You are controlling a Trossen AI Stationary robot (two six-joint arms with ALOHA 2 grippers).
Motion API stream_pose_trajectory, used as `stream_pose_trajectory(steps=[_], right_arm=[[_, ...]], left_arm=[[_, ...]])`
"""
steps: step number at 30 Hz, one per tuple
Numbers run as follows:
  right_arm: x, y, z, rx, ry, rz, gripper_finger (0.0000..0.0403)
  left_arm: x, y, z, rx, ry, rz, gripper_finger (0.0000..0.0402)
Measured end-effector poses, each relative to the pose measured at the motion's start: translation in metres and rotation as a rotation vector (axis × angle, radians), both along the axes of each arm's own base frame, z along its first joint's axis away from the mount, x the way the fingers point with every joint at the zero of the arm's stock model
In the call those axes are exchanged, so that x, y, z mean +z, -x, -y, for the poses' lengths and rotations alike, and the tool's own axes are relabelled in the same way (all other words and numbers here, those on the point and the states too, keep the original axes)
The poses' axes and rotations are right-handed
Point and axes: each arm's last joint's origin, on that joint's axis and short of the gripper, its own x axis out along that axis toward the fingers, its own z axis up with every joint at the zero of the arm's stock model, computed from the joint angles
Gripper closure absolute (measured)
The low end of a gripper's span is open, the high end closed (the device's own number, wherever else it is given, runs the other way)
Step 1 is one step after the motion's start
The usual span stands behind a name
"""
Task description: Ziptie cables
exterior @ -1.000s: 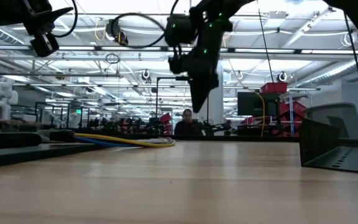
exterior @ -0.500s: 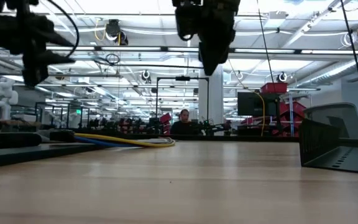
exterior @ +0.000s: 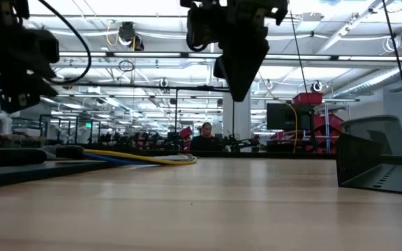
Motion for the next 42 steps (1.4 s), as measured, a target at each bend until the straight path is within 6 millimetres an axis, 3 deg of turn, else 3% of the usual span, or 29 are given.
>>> stream_pose_trajectory(steps=[7, 18, 30, 35, 42], right_arm=[[-0.002, -0.003, 0.001, -0.008, 0.040, 0.014, 0.0403], [-0.003, 0.001, -0.001, 0.048, 0.053, -0.012, 0.0403], [-0.003, 0.002, 0.007, 0.006, 0.109, -0.031, 0.0399], [-0.003, 0.003, 0.010, -0.013, 0.106, -0.039, 0.0363], [-0.002, 0.009, 0.010, 0.003, 0.115, -0.090, 0.0272]], left_arm=[[-0.021, -0.014, 0.012, -0.059, -0.073, -0.210, 0.0261], [-0.041, -0.030, 0.017, -0.137, -0.262, -0.322, 0.0261], [-0.040, -0.035, 0.019, -0.141, -0.237, -0.284, 0.0261], [-0.040, -0.035, 0.020, -0.156, -0.225, -0.286, 0.0261], [-0.040, -0.035, 0.020, -0.157, -0.227, -0.286, 0.0261]])
